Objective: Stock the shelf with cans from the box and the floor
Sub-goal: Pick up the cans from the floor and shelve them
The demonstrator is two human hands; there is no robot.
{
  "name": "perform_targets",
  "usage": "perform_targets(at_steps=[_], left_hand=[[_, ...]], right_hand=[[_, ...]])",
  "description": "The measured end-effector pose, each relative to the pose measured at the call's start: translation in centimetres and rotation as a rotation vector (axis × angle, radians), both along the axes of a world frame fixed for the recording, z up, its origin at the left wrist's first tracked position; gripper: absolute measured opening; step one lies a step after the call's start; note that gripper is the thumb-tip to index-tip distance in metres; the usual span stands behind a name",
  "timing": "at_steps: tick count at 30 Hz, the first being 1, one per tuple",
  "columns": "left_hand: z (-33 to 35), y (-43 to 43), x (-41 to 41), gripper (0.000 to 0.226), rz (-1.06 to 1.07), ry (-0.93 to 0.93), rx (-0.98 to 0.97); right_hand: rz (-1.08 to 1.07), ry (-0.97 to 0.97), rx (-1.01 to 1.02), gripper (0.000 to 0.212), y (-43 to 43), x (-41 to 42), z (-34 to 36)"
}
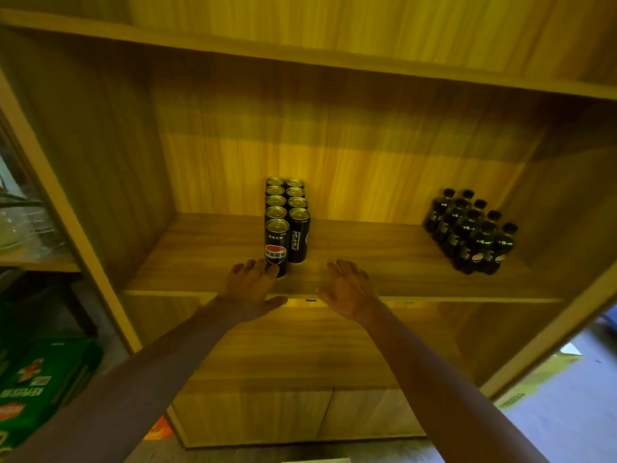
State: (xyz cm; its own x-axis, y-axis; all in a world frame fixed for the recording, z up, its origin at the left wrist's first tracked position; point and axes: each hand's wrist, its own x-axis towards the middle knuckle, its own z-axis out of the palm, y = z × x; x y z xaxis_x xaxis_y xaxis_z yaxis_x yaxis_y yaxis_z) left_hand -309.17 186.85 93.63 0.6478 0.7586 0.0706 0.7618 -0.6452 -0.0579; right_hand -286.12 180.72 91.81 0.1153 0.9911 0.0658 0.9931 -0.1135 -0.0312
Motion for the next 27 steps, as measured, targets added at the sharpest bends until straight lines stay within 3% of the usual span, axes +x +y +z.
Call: perform_targets(at_steps=[9, 18, 27], left_hand=[[0.4, -2.3, -3.4, 0.075, 0.124, -0.045, 0.026], [-0.9, -9.7, -13.3, 0.079, 0.507, -0.043, -0.074], [-3.1, -19.2, -25.1, 0.075, 0.905, -0.089, -0.130]], right_hand=[[0.206, 0.019, 0.009, 0.071, -1.1, -4.6, 1.1], [0.646, 0.009, 0.008, 0.070, -0.5, -16.4, 0.2], [0.892, 0.054, -0.081, 0.067, -3.1, -29.0, -2.7]])
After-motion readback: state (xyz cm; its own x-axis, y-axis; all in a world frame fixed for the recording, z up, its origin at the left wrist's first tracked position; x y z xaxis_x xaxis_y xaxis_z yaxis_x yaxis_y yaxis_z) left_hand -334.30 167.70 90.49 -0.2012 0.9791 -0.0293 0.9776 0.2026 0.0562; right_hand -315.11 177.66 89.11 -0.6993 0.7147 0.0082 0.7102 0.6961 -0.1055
